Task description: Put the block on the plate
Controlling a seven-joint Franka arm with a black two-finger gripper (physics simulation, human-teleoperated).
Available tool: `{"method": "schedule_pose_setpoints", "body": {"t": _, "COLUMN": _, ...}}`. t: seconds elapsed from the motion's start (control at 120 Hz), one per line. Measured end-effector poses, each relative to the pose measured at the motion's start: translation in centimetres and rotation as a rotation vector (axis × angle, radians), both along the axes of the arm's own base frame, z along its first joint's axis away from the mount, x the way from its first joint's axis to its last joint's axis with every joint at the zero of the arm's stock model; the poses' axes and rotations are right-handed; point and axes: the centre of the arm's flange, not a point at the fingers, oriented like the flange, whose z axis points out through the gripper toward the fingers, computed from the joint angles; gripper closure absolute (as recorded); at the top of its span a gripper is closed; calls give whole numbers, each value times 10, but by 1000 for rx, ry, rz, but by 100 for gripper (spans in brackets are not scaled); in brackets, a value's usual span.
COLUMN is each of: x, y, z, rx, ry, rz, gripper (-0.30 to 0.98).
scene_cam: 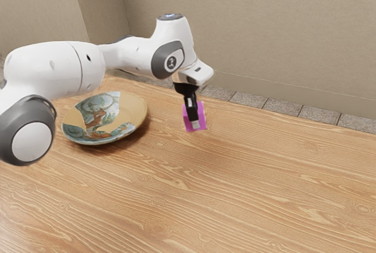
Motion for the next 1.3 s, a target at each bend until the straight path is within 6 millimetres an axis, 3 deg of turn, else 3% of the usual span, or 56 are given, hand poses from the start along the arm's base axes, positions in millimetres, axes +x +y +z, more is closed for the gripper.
{"method": "schedule_pose_setpoints", "body": {"t": 0.608, "x": 3, "y": 187, "z": 22, "rx": 46, "ry": -25, "rz": 266, "gripper": 33}}
{"method": "schedule_pose_setpoints", "body": {"t": 0.733, "x": -4, "y": 223, "z": 14, "rx": 58, "ry": -8, "rz": 318, "gripper": 34}}
{"method": "schedule_pose_setpoints", "body": {"t": 0.933, "x": -15, "y": 265, "z": -11, "rx": 74, "ry": 37, "rz": 378, "gripper": 33}}
{"method": "schedule_pose_setpoints", "body": {"t": 1.142, "x": -21, "y": 296, "z": -52, "rx": 81, "ry": 94, "rz": 419, "gripper": 33}}
{"method": "schedule_pose_setpoints", "body": {"t": 1.3, "x": -21, "y": 304, "z": -70, "rx": 82, "ry": 115, "rz": 428, "gripper": 26}}
